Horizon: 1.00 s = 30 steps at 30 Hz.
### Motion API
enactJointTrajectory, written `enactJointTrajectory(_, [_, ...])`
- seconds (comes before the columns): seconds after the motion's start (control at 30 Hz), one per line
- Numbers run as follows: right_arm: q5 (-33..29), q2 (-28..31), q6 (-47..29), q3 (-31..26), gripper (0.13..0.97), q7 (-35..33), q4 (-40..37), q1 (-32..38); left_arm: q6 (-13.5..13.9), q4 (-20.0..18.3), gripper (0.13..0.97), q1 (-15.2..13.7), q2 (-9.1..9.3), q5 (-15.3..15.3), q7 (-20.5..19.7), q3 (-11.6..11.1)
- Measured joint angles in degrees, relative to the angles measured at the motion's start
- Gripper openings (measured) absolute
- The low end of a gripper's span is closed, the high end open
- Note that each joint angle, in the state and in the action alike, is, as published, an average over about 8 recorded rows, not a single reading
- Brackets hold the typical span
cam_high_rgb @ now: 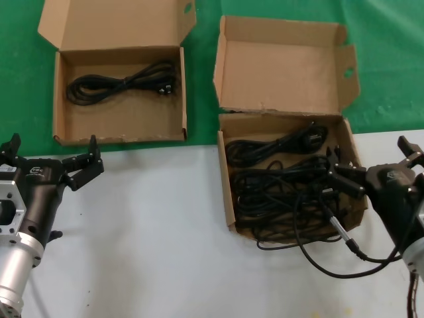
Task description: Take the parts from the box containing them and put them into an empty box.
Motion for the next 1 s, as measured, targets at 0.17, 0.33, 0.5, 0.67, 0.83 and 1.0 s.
enactJointTrajectory(0.17, [0.0,0.0,0.0,0.0,0.966,0.0,0.0,0.0,0.0,0.0,0.966,0.0,0.00,0.0,0.0,0.0])
enactJointTrajectory(0.33, [0.0,0.0,0.0,0.0,0.966,0.0,0.0,0.0,0.0,0.0,0.966,0.0,0.00,0.0,0.0,0.0])
enactJointTrajectory(0.5, [0.0,0.0,0.0,0.0,0.966,0.0,0.0,0.0,0.0,0.0,0.966,0.0,0.00,0.0,0.0,0.0])
enactJointTrajectory(0.67, [0.0,0.0,0.0,0.0,0.966,0.0,0.0,0.0,0.0,0.0,0.966,0.0,0.00,0.0,0.0,0.0])
enactJointTrajectory(0.83, [0.0,0.0,0.0,0.0,0.966,0.0,0.0,0.0,0.0,0.0,0.966,0.0,0.00,0.0,0.0,0.0])
enactJointTrajectory(1.0, [0.0,0.0,0.0,0.0,0.966,0.0,0.0,0.0,0.0,0.0,0.966,0.0,0.00,0.0,0.0,0.0])
